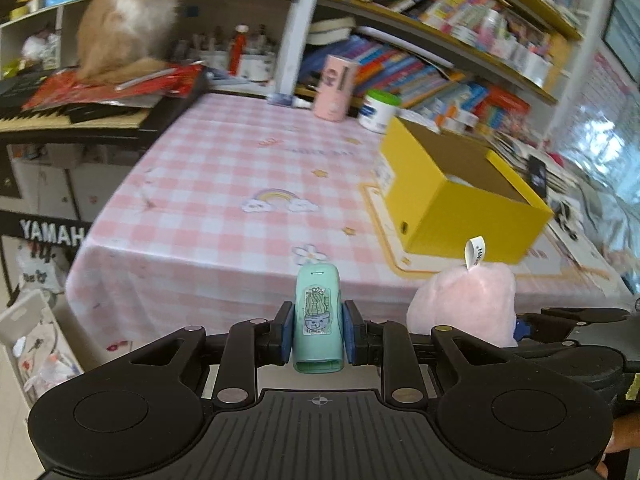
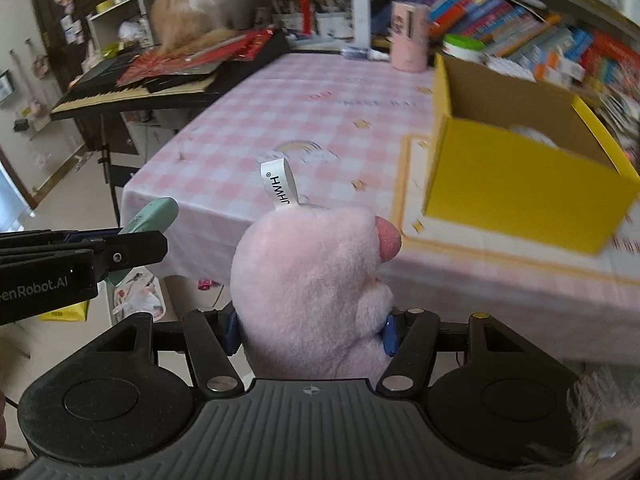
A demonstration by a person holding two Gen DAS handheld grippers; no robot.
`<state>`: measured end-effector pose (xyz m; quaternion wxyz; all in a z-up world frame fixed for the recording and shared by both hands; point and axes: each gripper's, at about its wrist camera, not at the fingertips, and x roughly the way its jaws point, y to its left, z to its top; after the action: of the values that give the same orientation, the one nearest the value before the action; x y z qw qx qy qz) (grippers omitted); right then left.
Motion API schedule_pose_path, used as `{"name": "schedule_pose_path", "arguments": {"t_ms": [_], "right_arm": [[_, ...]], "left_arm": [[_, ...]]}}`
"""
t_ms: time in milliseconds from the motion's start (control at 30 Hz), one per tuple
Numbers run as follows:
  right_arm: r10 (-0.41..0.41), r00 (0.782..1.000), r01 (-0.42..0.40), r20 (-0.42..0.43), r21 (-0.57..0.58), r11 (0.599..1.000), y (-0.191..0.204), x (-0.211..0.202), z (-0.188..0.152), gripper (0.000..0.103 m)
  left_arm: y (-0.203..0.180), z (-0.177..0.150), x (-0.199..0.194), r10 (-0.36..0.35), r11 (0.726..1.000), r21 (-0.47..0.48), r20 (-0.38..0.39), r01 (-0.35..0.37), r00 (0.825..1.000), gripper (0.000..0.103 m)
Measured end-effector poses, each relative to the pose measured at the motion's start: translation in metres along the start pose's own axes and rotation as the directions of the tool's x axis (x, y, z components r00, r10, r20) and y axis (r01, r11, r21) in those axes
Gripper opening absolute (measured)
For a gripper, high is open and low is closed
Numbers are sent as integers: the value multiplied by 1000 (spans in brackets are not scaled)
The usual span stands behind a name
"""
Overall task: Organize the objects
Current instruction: 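Carry the green item in the left tool while the right tool carries the plush to the box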
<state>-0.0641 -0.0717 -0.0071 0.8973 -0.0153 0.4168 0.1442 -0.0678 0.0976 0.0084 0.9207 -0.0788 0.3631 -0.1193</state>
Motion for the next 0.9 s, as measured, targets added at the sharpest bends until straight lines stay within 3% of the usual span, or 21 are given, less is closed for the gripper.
{"name": "schedule_pose_path", "arguments": {"t_ms": [433,900], "right_arm": [[-134,990,139,-34,200,970,-47,-33,-43,60],[-209,976,217,-59,295,930,-86,-51,-58,60]], "left_arm": [[-53,-7,20,-157,976,136,-88,168,984,23],[-94,-4,39,-230,946,201,-133,254,964,23]]}}
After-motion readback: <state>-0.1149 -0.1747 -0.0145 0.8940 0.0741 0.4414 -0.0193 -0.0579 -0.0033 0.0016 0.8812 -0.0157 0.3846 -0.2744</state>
